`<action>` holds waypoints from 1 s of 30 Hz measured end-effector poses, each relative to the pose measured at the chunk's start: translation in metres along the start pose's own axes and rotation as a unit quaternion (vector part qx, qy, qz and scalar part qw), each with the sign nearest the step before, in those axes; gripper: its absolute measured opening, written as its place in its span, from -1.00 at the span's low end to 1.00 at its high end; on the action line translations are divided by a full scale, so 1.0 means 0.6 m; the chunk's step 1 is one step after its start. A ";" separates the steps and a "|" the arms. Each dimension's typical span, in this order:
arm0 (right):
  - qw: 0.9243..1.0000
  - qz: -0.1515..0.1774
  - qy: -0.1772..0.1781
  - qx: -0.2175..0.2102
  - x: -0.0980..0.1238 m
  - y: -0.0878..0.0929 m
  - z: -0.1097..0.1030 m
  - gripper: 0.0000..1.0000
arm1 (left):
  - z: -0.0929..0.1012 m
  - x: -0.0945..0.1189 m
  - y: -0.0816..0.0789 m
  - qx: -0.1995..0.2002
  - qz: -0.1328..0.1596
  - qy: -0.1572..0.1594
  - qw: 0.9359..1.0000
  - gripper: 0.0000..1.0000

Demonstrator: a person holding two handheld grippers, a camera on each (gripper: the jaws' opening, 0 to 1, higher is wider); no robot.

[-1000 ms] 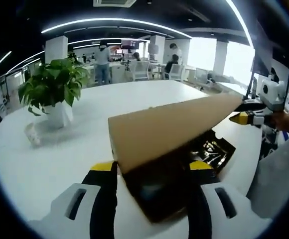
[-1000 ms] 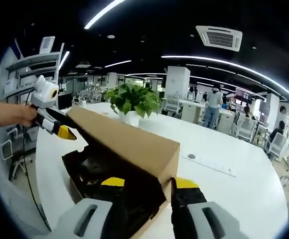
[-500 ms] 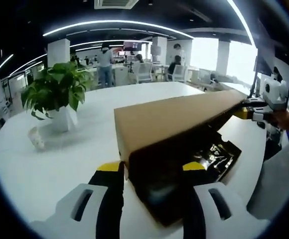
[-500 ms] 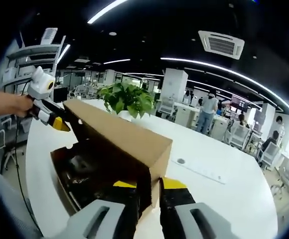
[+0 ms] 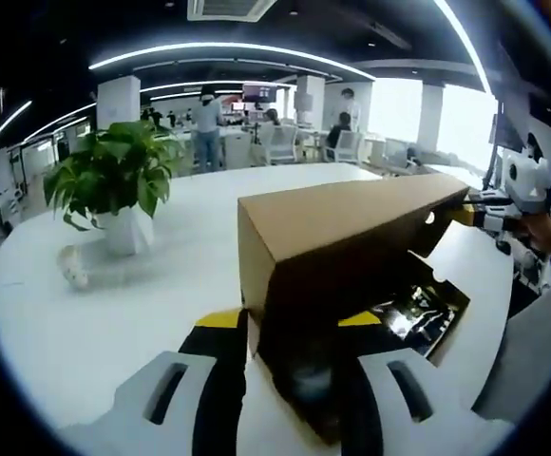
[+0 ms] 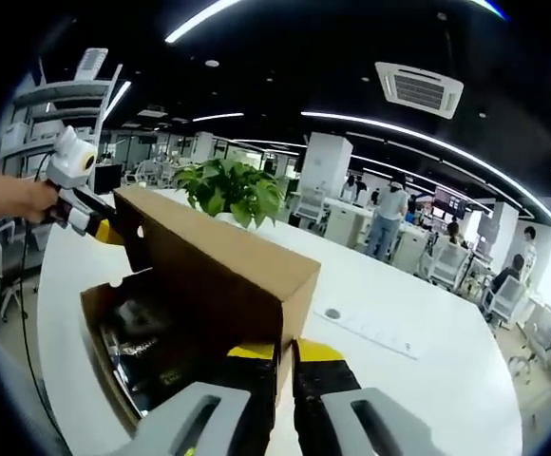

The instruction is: Operate the shoe box by opening the lid, removing the specified soft item, and placing it in the target area until the item is outside and the box remains undamaged.

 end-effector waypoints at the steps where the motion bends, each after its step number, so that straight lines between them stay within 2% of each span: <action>1: 1.000 -0.002 0.001 0.000 0.000 0.000 0.001 -1.00 | -0.002 -0.003 -0.001 0.007 0.000 0.002 1.000 -0.38; 13: 1.000 -0.004 0.007 0.005 -0.006 -0.003 0.005 -1.00 | -0.009 -0.014 0.003 0.012 0.011 -0.009 1.000 -0.46; 16: 1.000 -0.004 0.007 0.004 -0.010 -0.006 0.008 -1.00 | -0.012 -0.021 0.015 0.008 -0.002 -0.011 1.000 -0.46; 30: 1.000 -0.006 0.004 0.007 -0.029 -0.014 0.023 -1.00 | -0.035 -0.029 0.055 0.027 -0.013 -0.047 0.998 -0.51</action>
Point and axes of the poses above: the point that each gripper's makers call its tool centre point, and the gripper's own axes: x roughly backward along the fingers, z roughly to its right, y roughly out of its underside, the point moved 8 cm from there along x, roughly backward along the fingers, and after that the axes turned 2 degrees about z, right-handed, at the moved point
